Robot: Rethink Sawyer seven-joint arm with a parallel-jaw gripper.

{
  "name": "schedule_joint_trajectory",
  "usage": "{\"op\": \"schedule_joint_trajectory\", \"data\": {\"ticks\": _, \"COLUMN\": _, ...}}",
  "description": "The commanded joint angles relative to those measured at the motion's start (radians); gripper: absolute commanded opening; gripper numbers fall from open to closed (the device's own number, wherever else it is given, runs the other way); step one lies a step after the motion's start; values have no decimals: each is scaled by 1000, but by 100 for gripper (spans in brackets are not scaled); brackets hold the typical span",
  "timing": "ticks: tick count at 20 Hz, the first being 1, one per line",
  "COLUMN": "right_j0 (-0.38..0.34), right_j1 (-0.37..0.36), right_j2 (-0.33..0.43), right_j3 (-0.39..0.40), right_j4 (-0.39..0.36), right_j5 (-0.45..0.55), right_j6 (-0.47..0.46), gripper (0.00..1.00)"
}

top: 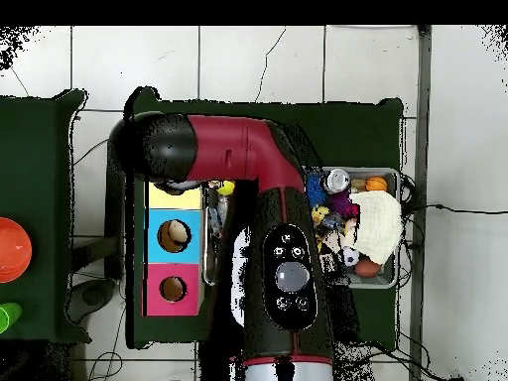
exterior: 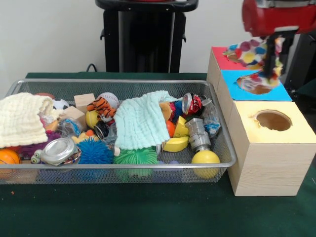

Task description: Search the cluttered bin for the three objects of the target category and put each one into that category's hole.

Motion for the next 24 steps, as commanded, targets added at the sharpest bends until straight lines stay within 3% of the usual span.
{"op": "schedule_joint_trajectory", "data": {"ticks": 1, "right_j0": 27, "right_j1": 51, "right_j2": 43, "right_j3": 45, "right_j4": 79, "right_j5": -73, "right_j6": 279, "gripper": 0}}
{"op": "schedule_joint_trajectory", "data": {"ticks": 13, "right_j0": 66, "right_j1": 63, "right_j2": 12, "right_j3": 276, "right_j4": 103, "right_j5": -425, "right_j6": 300, "gripper": 0}}
{"op": "schedule_joint_trajectory", "data": {"ticks": 24, "right_j0": 114, "right_j1": 118, "right_j2": -25, "right_j3": 326, "right_j4": 123, "right_j5": -601, "right_j6": 301, "gripper": 0}}
